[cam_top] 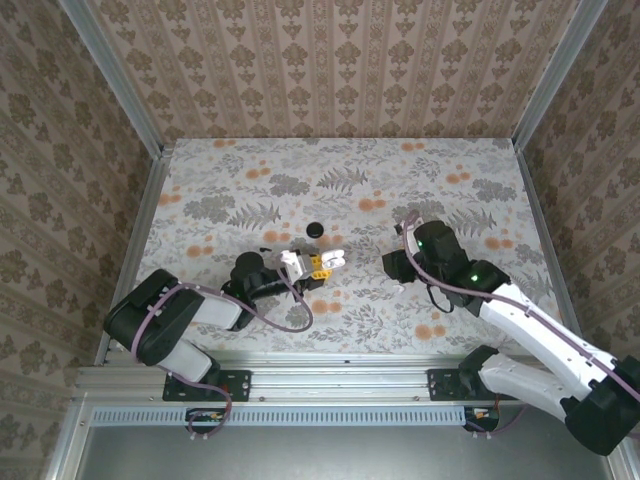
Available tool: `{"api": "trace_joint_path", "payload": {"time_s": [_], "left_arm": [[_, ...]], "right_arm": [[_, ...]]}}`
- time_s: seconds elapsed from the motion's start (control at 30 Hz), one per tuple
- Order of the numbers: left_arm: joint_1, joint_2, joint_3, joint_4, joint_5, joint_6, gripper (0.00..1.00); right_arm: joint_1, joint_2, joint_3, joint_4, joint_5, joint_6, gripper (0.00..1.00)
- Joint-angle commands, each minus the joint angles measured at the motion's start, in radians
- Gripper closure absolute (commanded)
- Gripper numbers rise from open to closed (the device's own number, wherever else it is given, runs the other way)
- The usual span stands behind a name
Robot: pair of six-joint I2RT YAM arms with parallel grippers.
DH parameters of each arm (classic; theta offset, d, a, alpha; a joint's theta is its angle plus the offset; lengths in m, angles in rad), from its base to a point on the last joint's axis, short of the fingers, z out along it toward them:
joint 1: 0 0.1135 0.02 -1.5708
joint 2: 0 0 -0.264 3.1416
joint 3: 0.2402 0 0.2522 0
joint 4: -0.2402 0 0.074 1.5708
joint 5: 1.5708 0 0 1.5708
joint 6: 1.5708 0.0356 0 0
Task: Insert wireless bluetooth earbuds into charging case
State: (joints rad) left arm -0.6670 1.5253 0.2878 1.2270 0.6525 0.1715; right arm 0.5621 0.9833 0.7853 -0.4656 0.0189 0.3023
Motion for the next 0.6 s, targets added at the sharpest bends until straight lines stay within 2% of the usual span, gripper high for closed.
{"api": "trace_joint_path", "payload": {"time_s": [0.0,0.17,0.3,0.57], "left_arm": [[-0.006,-0.016,-0.014,0.031,-0.003,-0.015,1.0],[-0.006,-0.033,-0.036,0.03,-0.068,-0.006,1.0],[-0.005,-0.059,-0.042,-0.003,-0.074,0.01,1.0],[0.012,-0.087,-0.046,-0.061,-0.065,0.031,1.0]], "right_arm": [[-0.015,0.051,0.063,-0.173,0.003,0.224,0.62],[-0.051,0.142,0.1,-0.234,-0.082,0.371,0.62],[-0.064,0.239,0.098,-0.25,-0.164,0.497,0.62],[-0.065,0.397,0.091,-0.241,-0.234,0.6,0.62]]}}
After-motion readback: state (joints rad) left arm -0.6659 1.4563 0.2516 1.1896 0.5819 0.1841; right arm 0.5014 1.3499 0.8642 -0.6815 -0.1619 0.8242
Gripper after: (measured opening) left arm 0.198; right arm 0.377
